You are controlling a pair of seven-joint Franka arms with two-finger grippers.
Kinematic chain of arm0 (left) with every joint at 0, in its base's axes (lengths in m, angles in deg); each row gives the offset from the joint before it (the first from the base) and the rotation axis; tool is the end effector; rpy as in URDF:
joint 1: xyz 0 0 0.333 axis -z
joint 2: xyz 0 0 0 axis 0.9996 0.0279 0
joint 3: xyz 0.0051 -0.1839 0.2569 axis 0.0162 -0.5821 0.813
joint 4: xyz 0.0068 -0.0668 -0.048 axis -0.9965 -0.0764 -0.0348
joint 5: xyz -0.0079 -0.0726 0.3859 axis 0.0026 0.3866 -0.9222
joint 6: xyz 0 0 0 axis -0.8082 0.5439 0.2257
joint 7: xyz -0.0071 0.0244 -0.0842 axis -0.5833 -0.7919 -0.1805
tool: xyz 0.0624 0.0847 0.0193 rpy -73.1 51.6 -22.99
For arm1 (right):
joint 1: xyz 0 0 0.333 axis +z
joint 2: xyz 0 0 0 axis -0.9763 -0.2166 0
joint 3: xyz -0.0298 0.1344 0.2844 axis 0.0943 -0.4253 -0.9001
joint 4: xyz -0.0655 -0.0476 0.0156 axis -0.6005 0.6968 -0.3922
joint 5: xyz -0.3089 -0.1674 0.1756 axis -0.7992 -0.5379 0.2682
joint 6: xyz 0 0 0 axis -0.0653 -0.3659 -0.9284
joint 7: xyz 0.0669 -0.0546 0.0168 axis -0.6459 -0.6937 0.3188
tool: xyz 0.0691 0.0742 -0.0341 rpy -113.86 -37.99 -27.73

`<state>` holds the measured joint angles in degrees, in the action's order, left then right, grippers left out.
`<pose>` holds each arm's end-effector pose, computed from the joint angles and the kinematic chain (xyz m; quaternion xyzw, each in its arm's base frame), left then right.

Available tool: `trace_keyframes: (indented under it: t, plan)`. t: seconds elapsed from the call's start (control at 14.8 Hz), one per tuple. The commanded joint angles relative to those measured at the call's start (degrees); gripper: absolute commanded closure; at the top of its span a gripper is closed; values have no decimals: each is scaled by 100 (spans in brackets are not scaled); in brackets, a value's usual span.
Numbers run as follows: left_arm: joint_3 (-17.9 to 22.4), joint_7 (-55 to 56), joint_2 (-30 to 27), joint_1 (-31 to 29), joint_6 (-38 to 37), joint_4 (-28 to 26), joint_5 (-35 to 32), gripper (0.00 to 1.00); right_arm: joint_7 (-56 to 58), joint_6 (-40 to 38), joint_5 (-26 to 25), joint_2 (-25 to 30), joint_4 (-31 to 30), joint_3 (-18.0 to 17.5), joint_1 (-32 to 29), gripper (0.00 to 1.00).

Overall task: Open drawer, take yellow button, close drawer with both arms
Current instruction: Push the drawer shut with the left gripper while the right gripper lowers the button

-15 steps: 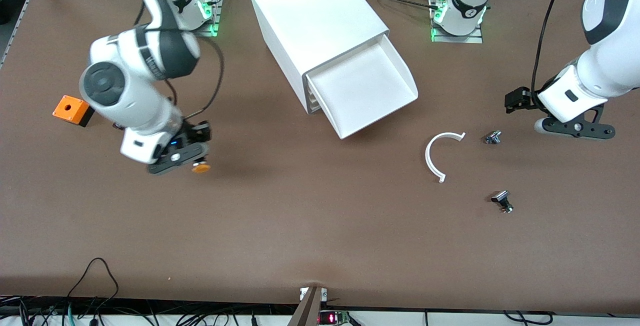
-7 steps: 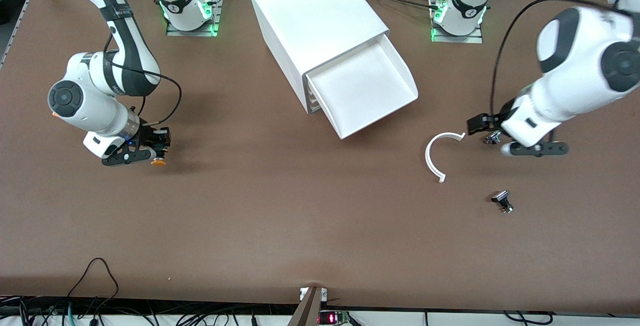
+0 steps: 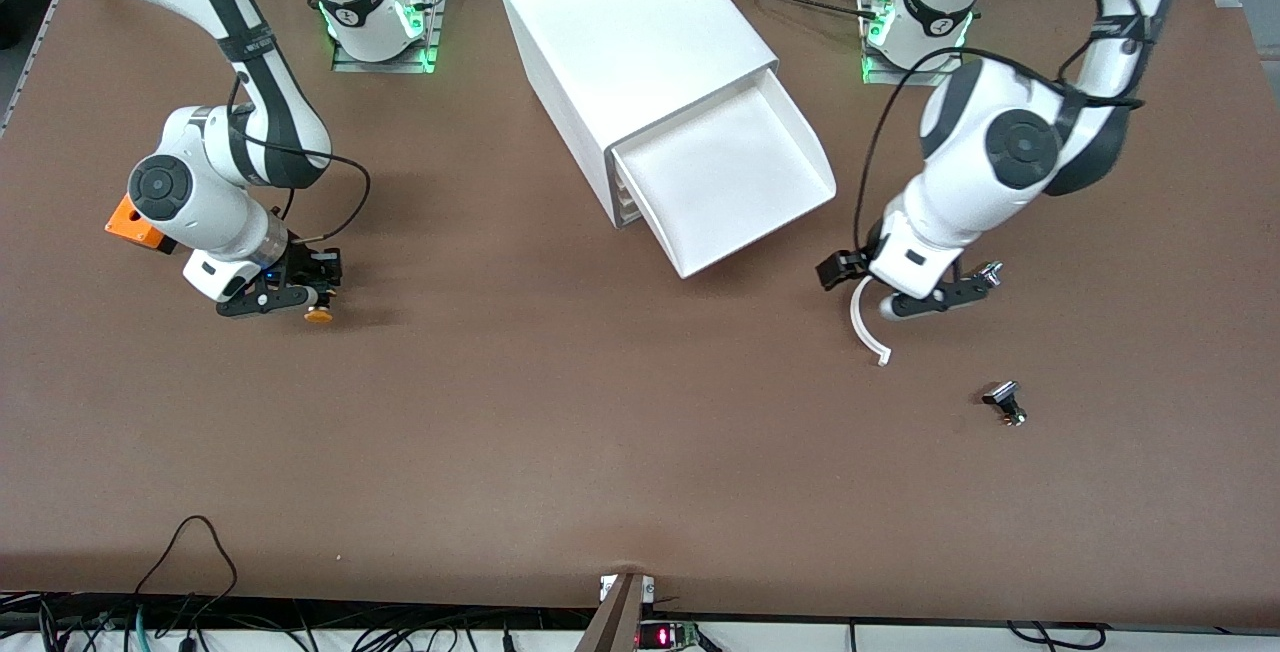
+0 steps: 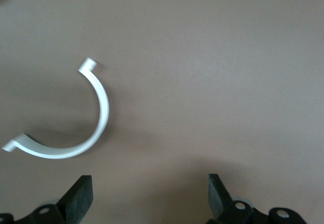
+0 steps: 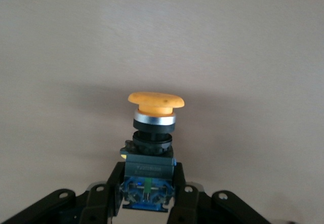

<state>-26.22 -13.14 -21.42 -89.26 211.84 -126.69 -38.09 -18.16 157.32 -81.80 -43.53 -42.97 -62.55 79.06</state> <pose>0.5614 -0.2181 0.3553 0.9853 0.1550 -0.0101 0.0707 0.5453 -0.0008 0.2299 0.9953 0.0957 -0.0108 0.0050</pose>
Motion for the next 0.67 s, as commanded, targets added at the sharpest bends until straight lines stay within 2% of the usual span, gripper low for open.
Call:
trace_keyframes:
  t: [0.0, 0.07, 0.13, 0.27, 0.47, 0.61]
  plan:
    - [-259, 819, -74, 95, 302, -398, -8, 0, 309, 304, -64, -84, -145, -103, -315, 70]
    - [-435, 1049, -100, 95, 302, -494, -8, 0, 274, 287, -64, -84, -136, -103, -315, 69]
    - [-576, 1208, -127, 95, 302, -573, 1, 0, 204, 244, -55, -58, -119, -111, -315, 52]
    - [-752, 1227, -162, 104, 276, -679, 36, 0, -120, 191, -37, 29, -92, -129, -315, 0]
    - [-1103, 1227, -363, 104, 241, -986, 71, 0, -595, -448, -29, 161, 266, -182, -306, 0]
    - [-1472, 1227, -487, 104, 232, -1223, 272, 0, -640, -1299, -2, 232, 863, -261, -306, 0]
